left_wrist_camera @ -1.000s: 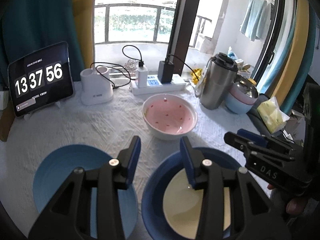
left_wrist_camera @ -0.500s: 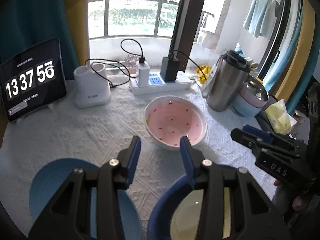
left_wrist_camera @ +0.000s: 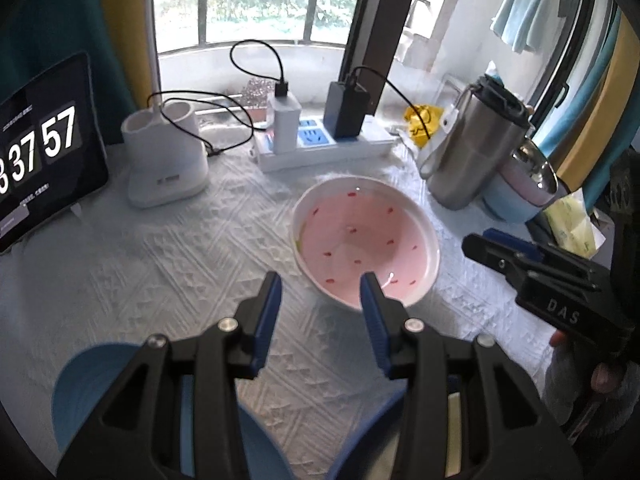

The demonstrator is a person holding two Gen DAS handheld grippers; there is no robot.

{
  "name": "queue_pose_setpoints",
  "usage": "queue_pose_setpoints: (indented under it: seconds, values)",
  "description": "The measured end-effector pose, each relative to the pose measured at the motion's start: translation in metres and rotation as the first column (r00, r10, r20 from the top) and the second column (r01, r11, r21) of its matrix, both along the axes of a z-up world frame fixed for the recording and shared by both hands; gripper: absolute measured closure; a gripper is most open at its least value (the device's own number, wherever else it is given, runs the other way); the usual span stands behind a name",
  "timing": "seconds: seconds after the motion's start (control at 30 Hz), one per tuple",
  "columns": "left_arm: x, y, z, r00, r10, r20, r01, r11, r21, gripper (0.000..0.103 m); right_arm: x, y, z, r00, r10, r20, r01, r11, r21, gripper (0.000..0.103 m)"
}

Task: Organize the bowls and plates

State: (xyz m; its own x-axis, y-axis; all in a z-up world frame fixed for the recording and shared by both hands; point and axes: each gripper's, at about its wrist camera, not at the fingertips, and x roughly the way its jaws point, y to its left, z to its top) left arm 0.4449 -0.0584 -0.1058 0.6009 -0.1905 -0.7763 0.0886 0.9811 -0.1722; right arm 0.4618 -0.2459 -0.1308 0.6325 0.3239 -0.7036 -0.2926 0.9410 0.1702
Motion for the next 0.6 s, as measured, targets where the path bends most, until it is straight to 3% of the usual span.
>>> queue_pose_setpoints:
  seconds: [0.37,0.6]
  values:
    - [0.028,0.005,-0.021,0.997,-0.023,-0.07,0.027,0.998,0.052,0.061,0.024,0.006,-0.015,0.995,0.069,-0.073,-0.066,0.997,0.036,0.066]
    - [0.04,0.001,-0.028,0.995,-0.054,-0.078,0.061,0.993,0.098,0.061,0.039,0.023,-0.025,0.98,0.135,-0.144,-0.135,0.991,0.009,0.066]
